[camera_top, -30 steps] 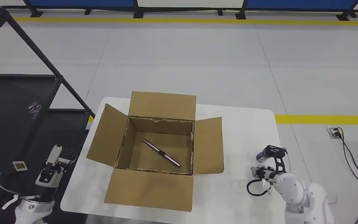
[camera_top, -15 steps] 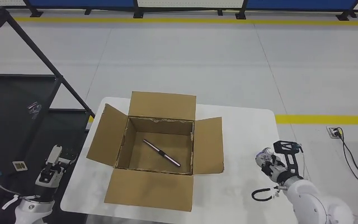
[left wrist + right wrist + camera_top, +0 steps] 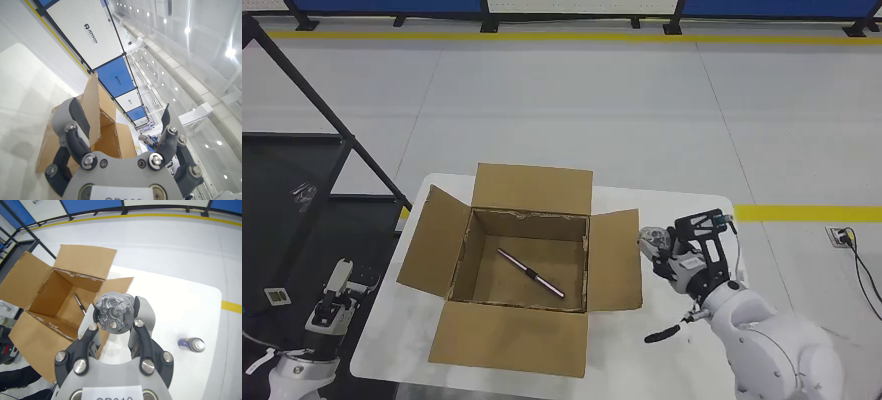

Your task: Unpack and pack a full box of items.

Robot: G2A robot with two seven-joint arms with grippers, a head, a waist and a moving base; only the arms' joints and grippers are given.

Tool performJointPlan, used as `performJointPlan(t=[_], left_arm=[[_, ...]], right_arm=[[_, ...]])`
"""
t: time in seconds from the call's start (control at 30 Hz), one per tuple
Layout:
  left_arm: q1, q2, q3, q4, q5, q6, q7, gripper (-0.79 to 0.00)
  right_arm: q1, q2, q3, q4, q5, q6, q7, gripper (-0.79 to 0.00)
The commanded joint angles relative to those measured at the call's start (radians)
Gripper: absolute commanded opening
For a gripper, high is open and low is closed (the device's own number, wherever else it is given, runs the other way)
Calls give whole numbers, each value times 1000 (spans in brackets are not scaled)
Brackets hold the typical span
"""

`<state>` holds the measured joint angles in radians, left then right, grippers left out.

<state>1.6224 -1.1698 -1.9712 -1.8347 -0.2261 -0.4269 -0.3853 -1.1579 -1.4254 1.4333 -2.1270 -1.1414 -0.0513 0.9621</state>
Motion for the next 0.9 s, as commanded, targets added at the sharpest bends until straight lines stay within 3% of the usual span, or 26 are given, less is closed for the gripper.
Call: performJointPlan(t=[0.0, 0.17, 0.4, 0.6, 0.77, 0.8, 0.83, 0.87], left_arm=[[0, 0, 0, 0, 0, 0, 0, 0], [0, 0, 0, 0, 0, 0, 0, 0], [0, 0, 0, 0, 0, 0, 0, 0], [0, 0, 0, 0, 0, 0, 0, 0], [0, 0, 0, 0, 0, 0, 0, 0], [0, 0, 0, 0, 0, 0, 0, 0], [0, 0, 0, 0, 0, 0, 0, 0], [0, 0, 0, 0, 0, 0, 0, 0]], right_arm=[[78, -5, -78, 62, 3, 7, 15, -785], [309, -36, -303, 327, 10, 50, 51, -785], [591, -119, -556, 784, 127, 118, 22, -785], [736, -194, -681, 1112, 226, 129, -39, -785], [798, -255, -762, 1303, 253, 146, -91, -785], [806, -266, -772, 1334, 260, 148, -101, -748], [813, -276, -780, 1363, 273, 143, -108, -631], [820, -285, -783, 1391, 288, 134, -114, -563]])
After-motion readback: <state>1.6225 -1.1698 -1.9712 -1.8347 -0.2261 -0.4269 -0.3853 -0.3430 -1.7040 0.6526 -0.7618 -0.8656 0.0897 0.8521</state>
